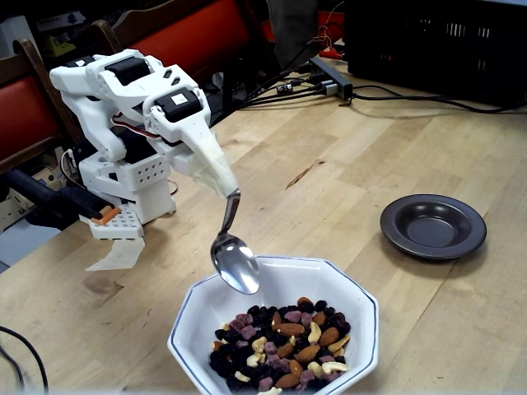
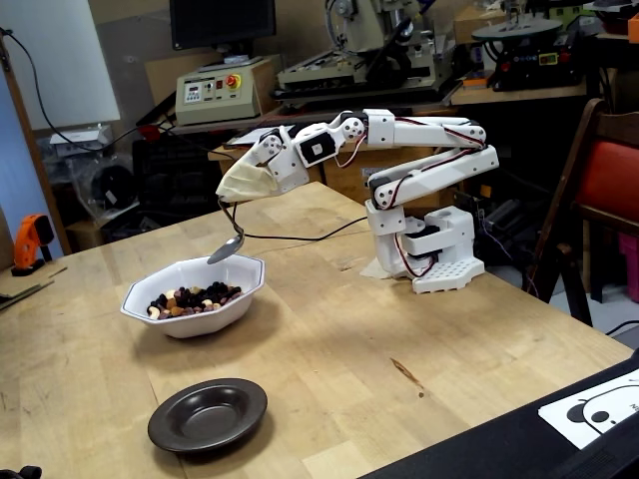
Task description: Use spoon to transfer food from the white bowl to brown plate
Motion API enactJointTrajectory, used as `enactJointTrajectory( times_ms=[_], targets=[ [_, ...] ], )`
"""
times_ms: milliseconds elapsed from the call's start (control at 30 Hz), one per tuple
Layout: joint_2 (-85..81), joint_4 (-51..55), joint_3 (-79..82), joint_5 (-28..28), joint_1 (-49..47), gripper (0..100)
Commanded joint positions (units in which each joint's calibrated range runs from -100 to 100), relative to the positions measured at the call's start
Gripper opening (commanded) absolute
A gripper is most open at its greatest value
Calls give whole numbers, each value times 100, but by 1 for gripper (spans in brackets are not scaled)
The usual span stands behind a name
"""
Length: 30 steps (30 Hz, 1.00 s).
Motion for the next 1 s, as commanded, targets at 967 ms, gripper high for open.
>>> enactJointTrajectory(
  times_ms=[967],
  targets=[
    [-74, -1908, 1217, -29, 19, 2]
  ],
)
